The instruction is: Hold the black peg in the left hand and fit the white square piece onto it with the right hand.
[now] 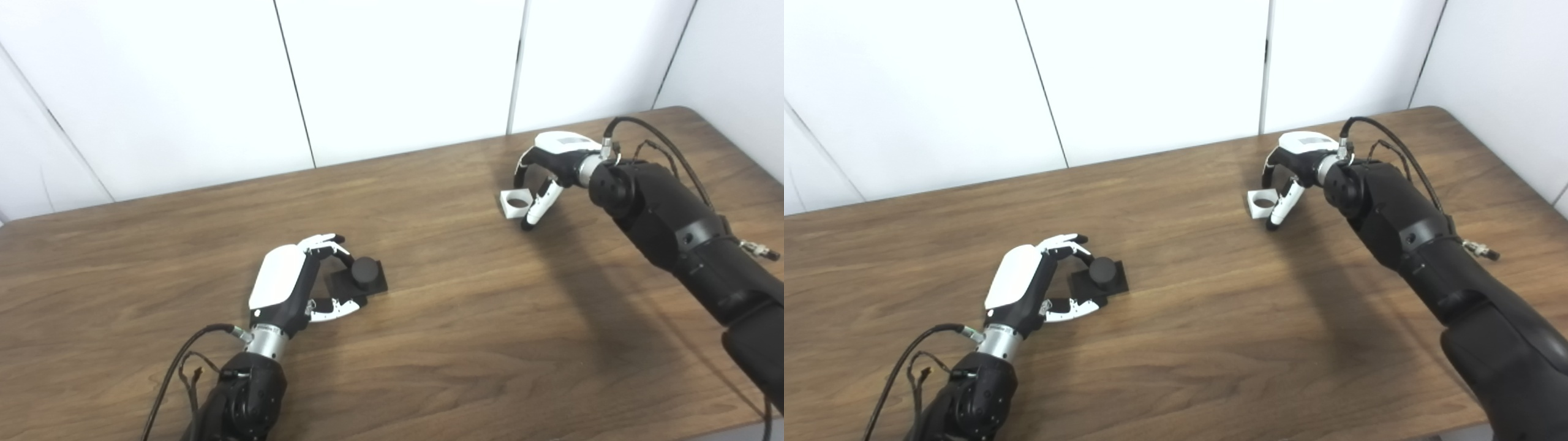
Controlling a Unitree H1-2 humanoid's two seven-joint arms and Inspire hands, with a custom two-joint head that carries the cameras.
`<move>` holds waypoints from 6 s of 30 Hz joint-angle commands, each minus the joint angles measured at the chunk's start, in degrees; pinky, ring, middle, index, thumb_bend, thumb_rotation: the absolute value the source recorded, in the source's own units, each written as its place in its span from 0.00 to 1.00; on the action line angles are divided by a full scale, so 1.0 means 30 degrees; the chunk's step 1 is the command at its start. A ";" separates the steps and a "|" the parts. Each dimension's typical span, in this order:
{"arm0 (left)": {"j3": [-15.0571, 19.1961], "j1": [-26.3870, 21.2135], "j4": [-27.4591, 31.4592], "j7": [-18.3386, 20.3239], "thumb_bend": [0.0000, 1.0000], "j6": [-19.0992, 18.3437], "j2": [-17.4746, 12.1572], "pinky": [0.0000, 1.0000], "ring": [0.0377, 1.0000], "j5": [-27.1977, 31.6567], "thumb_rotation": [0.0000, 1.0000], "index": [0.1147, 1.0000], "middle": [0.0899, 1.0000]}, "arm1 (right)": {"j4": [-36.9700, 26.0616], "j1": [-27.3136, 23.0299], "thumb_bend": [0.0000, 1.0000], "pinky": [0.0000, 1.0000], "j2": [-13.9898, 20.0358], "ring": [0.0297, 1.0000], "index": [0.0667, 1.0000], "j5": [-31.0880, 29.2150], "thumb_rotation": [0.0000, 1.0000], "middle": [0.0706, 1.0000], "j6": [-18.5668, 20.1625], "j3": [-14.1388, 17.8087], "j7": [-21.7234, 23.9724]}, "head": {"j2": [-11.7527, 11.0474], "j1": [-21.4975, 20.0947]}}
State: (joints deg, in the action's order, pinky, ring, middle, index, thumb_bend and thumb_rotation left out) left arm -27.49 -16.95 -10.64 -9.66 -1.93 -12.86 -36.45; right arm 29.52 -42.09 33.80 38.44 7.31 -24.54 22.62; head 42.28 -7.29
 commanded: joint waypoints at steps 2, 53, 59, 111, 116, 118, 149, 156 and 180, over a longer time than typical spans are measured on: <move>-0.0613 0.0953 -0.0815 0.1620 0.51 -0.0660 -0.0114 0.80 0.84 -0.0683 0.08 0.43 0.80 | 0.0143 0.0436 0.52 1.00 -0.0622 0.95 0.45 0.0066 0.15 0.88 -0.0329 -0.0522 0.0316 | 0.0089 0.0003; -0.0753 0.0589 -0.0910 0.1874 0.51 -0.1032 0.0126 0.80 0.85 -0.0818 0.09 0.43 0.80 | -1.2962 0.4801 0.52 0.94 -0.1278 0.89 0.44 -0.1452 0.14 0.75 -0.2511 0.4233 -0.3440 | 0.0635 0.1073; -0.0827 0.0529 -0.0909 0.2014 0.51 -0.1274 0.0261 0.82 0.85 -0.0848 0.09 0.43 0.81 | -1.4043 0.4612 0.52 0.89 -0.1776 0.91 0.44 -0.1593 0.15 0.76 -0.2799 0.3926 -0.2881 | 0.0726 0.1698; -0.0720 0.0658 -0.0638 0.2026 0.51 -0.1552 0.0425 0.83 0.86 -0.0796 0.09 0.43 0.81 | -1.1896 0.3445 0.52 1.00 -0.5193 0.91 0.44 0.0596 0.15 0.76 -0.3329 0.1362 -0.0936 | 0.0986 0.2280; -0.0762 0.0644 -0.0596 0.2072 0.51 -0.1603 0.0462 0.83 0.86 -0.0871 0.09 0.43 0.81 | -1.1866 0.3628 0.52 1.00 -0.5020 0.90 0.44 0.0626 0.14 0.76 -0.3342 0.1362 -0.0983 | 0.0988 0.2254; -0.0747 0.0651 -0.0595 0.2020 0.51 -0.1577 0.0504 0.83 0.86 -0.0882 0.09 0.43 0.81 | -1.1819 0.3670 0.52 1.00 -0.4950 0.91 0.44 0.0747 0.14 0.76 -0.3299 0.1242 -0.0884 | 0.1002 0.2314; -0.0718 0.0716 -0.0219 0.2126 0.51 -0.1846 0.0571 0.82 0.86 -0.1035 0.09 0.43 0.80 | -0.9891 0.3667 0.52 0.99 -0.6549 0.89 0.44 0.1255 0.15 0.75 -0.3095 0.0761 -0.1525 | 0.1184 0.2518; -0.0653 0.0704 -0.0228 0.2031 0.51 -0.1748 0.0543 0.81 0.85 -0.1045 0.09 0.43 0.80 | -0.9571 0.3720 0.52 0.98 -0.6053 0.89 0.44 0.1576 0.15 0.75 -0.3059 0.0617 -0.1227 | 0.1187 0.2633; -0.0447 0.0651 -0.0177 0.2118 0.51 -0.1710 0.0287 0.81 0.84 -0.1055 0.09 0.43 0.80 | -0.5801 0.5044 0.90 0.96 -0.1587 0.94 0.87 0.2514 0.34 0.89 -0.0755 0.1140 -0.0882 | 0.1118 0.2436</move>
State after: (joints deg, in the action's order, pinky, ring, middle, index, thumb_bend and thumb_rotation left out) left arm -27.45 -17.15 -9.18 -7.42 -6.05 -10.49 -37.72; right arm 10.74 -28.28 23.85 43.25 1.20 -22.40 18.36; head 45.62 0.00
